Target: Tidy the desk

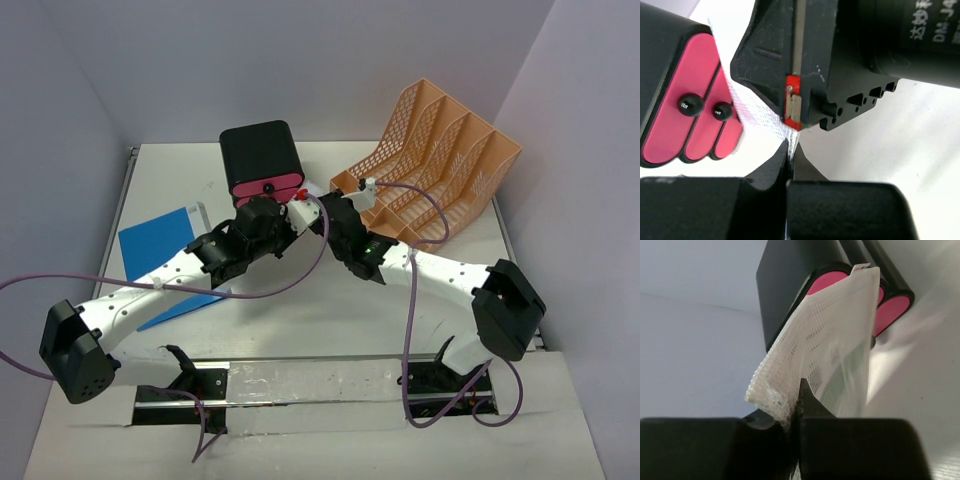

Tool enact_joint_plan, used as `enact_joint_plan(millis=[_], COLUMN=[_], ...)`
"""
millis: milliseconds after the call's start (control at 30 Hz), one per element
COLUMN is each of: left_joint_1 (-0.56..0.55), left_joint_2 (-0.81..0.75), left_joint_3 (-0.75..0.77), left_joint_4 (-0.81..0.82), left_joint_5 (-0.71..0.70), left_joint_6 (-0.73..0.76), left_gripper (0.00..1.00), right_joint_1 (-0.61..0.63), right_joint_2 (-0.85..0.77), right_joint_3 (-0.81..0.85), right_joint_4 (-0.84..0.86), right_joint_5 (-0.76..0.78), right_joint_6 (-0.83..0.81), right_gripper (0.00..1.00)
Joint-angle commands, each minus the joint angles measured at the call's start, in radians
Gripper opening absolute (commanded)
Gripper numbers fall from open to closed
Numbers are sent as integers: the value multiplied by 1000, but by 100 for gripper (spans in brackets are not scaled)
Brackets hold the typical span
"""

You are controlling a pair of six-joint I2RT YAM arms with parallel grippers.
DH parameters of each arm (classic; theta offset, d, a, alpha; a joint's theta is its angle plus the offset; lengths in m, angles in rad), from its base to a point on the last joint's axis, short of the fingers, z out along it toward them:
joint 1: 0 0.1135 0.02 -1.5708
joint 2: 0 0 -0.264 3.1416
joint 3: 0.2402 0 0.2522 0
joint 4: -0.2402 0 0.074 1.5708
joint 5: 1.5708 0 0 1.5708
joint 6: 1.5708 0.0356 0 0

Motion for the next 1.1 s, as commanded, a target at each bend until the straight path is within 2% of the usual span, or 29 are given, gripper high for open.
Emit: enact_joint_plan(millis=[0,67,100,133,167,233,267,400,467,600,733,900,1067], left_joint_1=[-47,-47,-47,-47,-47,-47,-47,-47,-47,-32,48,224,271], left_joint_2=[-25,-29,-33,-39,-39,-61,-68,-120,-144,-238,-297,-333,-327], left_joint_3=[48,51,55,58,63,75,81,130,141,180,200,168,135], left_joint_4=[131,129,119,109,99,64,44,-51,-98,-163,-170,-140,-121], left_joint_5=[41,42,52,69,72,114,127,234,247,167,58,82,116], left_joint_6=[44,47,52,56,60,70,72,77,74,63,53,23,13], left_gripper=[0,0,5,22,25,56,65,81,84,88,92,92,91], right_joint_1=[2,4,3,2,2,0,0,-1,-2,-11,-11,-11,-11], right_joint_2=[19,5,-10,-24,-26,-79,-99,-145,-171,-237,-306,-438,-508], right_joint_3=[-1,-6,-17,-37,-40,-58,-58,-31,-35,-39,25,156,239], right_joint_4=[19,28,47,68,89,115,119,60,53,56,-20,-158,-226], right_joint_5=[-7,-7,-7,-8,-8,-15,-19,-48,-54,-115,-177,-76,46], right_joint_6=[-16,-42,-67,-110,-117,-199,-226,-366,-401,-562,-703,-791,-851], right_gripper=[0,0,0,0,0,0,0,0,0,0,0,0,0])
